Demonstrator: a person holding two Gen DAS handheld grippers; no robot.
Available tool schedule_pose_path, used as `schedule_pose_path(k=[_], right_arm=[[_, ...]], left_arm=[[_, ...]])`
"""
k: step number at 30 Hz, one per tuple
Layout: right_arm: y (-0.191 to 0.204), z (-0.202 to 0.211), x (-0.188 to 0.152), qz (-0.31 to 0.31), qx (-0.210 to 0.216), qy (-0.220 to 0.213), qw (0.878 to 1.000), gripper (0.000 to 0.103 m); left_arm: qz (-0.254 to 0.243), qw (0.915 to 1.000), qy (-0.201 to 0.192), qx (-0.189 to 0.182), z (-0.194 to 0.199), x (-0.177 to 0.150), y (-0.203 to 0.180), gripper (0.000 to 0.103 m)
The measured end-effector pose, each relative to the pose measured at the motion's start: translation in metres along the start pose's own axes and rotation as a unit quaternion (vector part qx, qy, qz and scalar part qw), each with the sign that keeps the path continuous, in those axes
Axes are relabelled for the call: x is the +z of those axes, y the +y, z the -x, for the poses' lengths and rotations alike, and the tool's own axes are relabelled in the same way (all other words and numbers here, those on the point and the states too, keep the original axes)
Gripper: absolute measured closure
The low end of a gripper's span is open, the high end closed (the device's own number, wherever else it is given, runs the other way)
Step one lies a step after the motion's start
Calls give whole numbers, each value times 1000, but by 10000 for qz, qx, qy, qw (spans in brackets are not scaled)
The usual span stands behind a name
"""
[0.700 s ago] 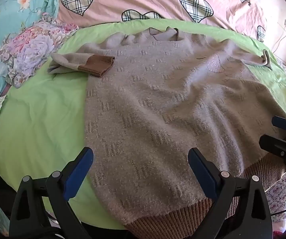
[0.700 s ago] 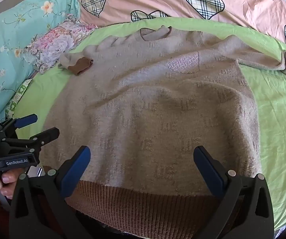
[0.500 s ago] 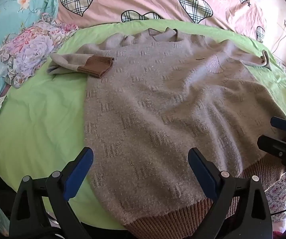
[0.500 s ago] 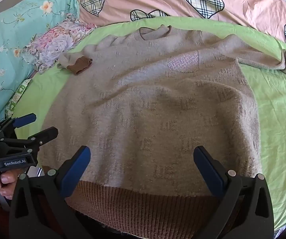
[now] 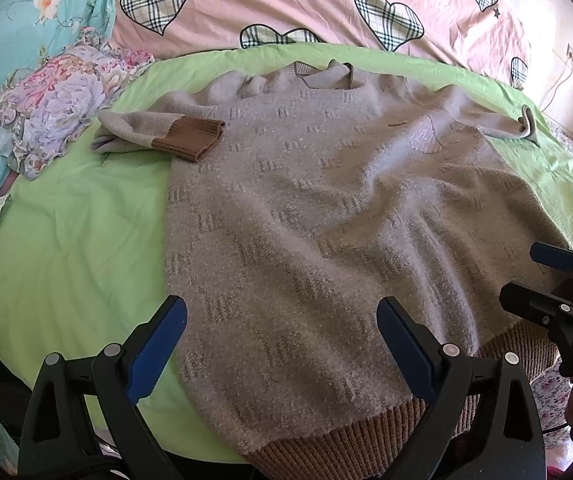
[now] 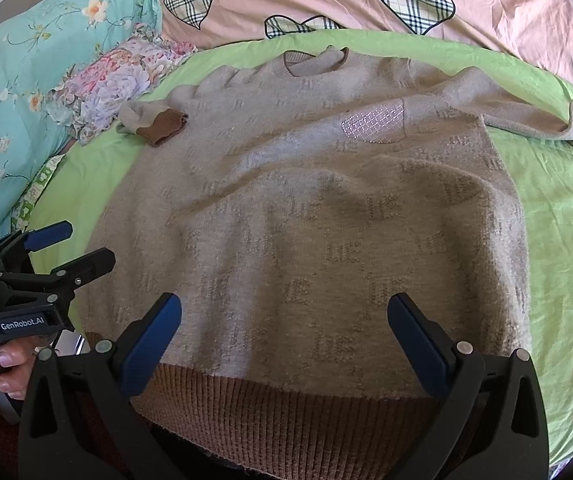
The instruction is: Fold small clothes
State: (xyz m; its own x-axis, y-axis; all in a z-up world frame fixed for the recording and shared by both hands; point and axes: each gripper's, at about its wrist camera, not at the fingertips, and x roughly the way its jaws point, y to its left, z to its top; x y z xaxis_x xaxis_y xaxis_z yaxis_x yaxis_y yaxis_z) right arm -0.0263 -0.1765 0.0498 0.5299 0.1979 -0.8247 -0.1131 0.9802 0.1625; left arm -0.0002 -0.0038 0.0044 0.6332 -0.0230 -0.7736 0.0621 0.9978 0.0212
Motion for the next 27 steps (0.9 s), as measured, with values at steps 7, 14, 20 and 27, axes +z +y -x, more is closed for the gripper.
schedule_pose_path(k=[7,14,20,27], right_arm=[[1,-7,2,15,0,31,10000,0],[3,-14,6,-52,-10,26,10000,0],[8,-25,6,-126,-11,24,9999,0],[15,-30,6,-170,9,30,9999,0]], left_arm=[[-35,10000,28,48,-1,0,-2,7],[-77,9998,141,100,-4,0,-2,7],[-121,9996,247,115,-4,1,-1,7],[-151,9997,164,98,-3,3,-3,7]])
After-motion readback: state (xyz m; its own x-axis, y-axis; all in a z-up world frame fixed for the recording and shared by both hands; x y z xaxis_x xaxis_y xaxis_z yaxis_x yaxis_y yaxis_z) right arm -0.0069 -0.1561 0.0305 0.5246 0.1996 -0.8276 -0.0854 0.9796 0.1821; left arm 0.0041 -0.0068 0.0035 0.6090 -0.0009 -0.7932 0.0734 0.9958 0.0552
